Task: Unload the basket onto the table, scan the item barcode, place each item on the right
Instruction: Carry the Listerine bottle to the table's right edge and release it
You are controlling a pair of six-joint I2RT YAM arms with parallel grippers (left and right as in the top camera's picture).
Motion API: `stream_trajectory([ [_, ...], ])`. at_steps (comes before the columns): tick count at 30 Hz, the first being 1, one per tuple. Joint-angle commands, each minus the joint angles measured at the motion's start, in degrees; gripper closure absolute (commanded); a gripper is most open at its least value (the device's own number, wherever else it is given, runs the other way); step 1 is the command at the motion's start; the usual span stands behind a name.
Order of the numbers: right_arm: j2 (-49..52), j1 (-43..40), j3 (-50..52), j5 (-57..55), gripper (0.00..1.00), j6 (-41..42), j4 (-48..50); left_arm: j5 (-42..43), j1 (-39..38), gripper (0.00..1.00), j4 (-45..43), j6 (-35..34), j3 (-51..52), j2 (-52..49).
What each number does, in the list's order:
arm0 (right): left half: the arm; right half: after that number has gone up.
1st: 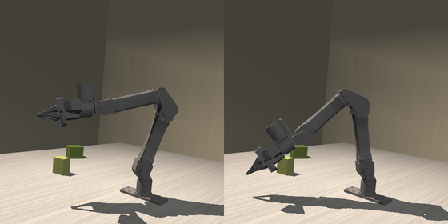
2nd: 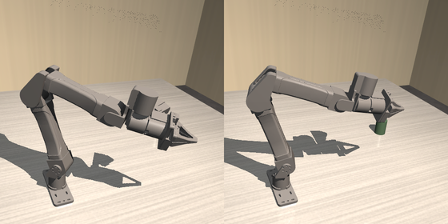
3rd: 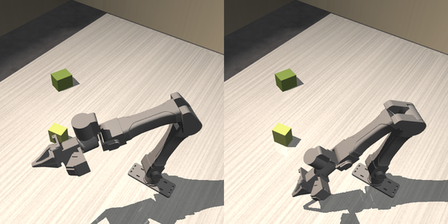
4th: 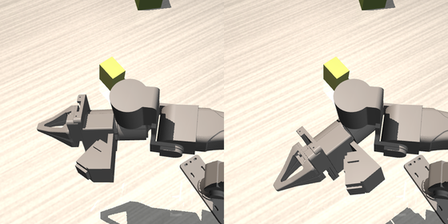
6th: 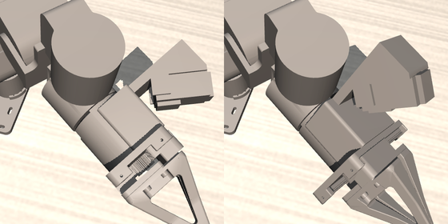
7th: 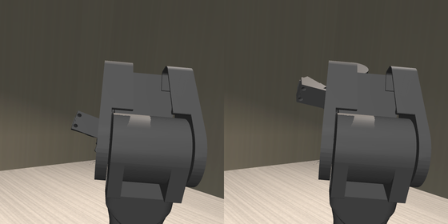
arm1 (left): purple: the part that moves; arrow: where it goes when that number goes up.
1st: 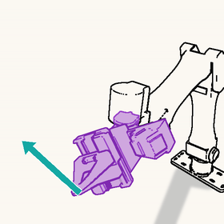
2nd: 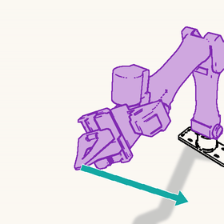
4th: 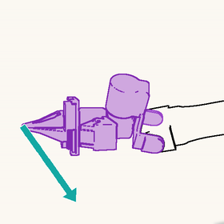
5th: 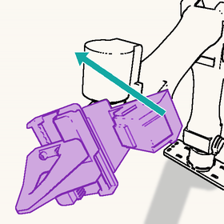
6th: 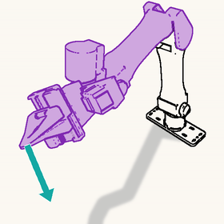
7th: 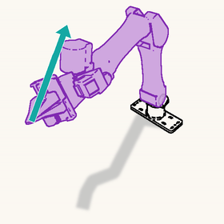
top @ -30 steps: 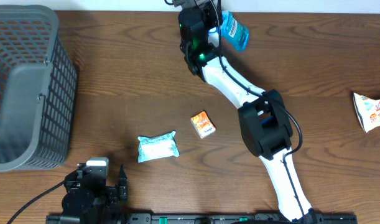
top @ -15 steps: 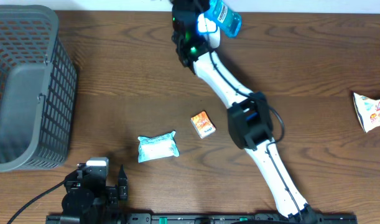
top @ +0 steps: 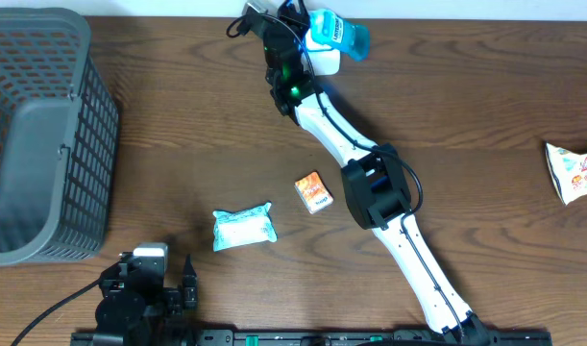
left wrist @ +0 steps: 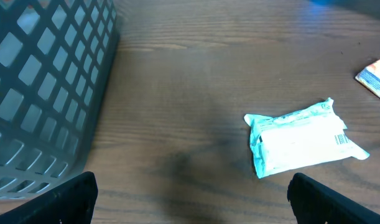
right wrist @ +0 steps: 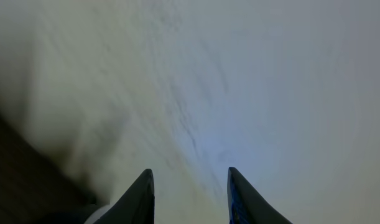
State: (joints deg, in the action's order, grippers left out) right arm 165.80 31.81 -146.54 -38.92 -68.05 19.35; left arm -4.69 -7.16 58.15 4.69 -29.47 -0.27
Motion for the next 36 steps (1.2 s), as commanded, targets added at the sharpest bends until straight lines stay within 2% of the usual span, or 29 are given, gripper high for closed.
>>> stream_trajectory([
  [1,-3.0,0.6,-2.1,3.2,0.99,-3.0,0.8,-0.5,0.1,0.02,0.1,-0.1,0.0,-0.1],
  [9,-2.8,2.6,-2.1,6.8,0.99,-2.1,0.7,-0.5,0.1,0.02,0.1,-0.1,0.0,-0.1],
  [16,-3.1,2.0,-2.3,2.6,0.99,-4.3,0.6,-0.5,0.1,0.02,0.1,-0.1,0.0,0.0],
  [22,-7.9,1.3,-2.3,-4.4,0.99,-3.3,-0.9,-0.5,0.1,0.02,0.1,-0.1,0.0,0.0],
  [25,-12.0,0.2,-2.3,-7.0,0.99,-1.7,-4.2,-0.5,0.1,0.02,0.0,-0.1,0.0,-0.1],
  [29,-17.9,-3.1,-2.3,-13.8,0.99,4.7,-10.1,-0.5,0.1,0.02,0.1,-0.1,0.0,0.0],
  [36,-22.1,-13.0,-2.3,-23.2,0.99,19.8,-34.0,-0.5,0.1,0.02,0.0,-0.1,0.0,-0.1],
])
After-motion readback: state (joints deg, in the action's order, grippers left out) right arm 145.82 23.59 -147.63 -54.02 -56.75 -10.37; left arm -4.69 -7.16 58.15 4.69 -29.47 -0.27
